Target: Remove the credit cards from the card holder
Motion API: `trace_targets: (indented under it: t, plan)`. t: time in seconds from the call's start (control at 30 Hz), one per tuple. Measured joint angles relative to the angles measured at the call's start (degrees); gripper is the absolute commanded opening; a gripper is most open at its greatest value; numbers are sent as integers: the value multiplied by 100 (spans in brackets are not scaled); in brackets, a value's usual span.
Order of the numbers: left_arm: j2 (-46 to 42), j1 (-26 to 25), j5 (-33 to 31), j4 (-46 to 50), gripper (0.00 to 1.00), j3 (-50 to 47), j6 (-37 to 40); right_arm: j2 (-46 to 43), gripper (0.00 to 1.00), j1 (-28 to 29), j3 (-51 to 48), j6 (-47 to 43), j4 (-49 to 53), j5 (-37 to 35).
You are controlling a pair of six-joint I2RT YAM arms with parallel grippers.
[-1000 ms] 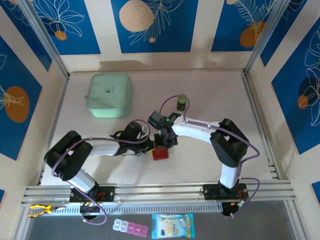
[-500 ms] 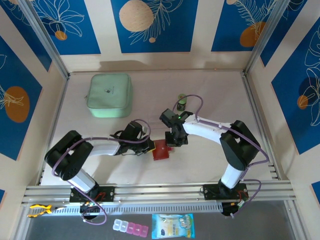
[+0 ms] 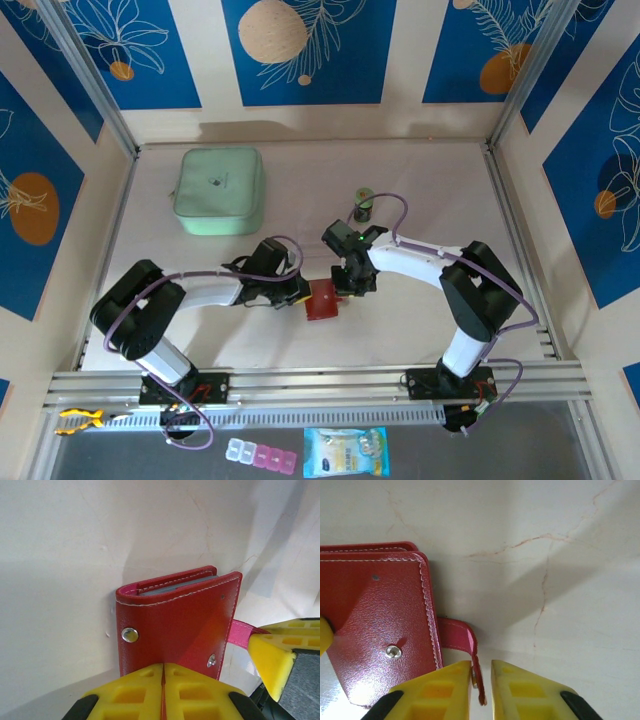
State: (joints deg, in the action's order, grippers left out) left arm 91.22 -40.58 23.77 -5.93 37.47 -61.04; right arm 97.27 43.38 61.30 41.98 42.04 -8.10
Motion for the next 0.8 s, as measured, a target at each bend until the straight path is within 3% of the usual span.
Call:
trace_targets:
  t: [0.8]
  plan:
    - [-170,-59,-131,518,9,199,4,2,20,-103,-420,0,-929,529]
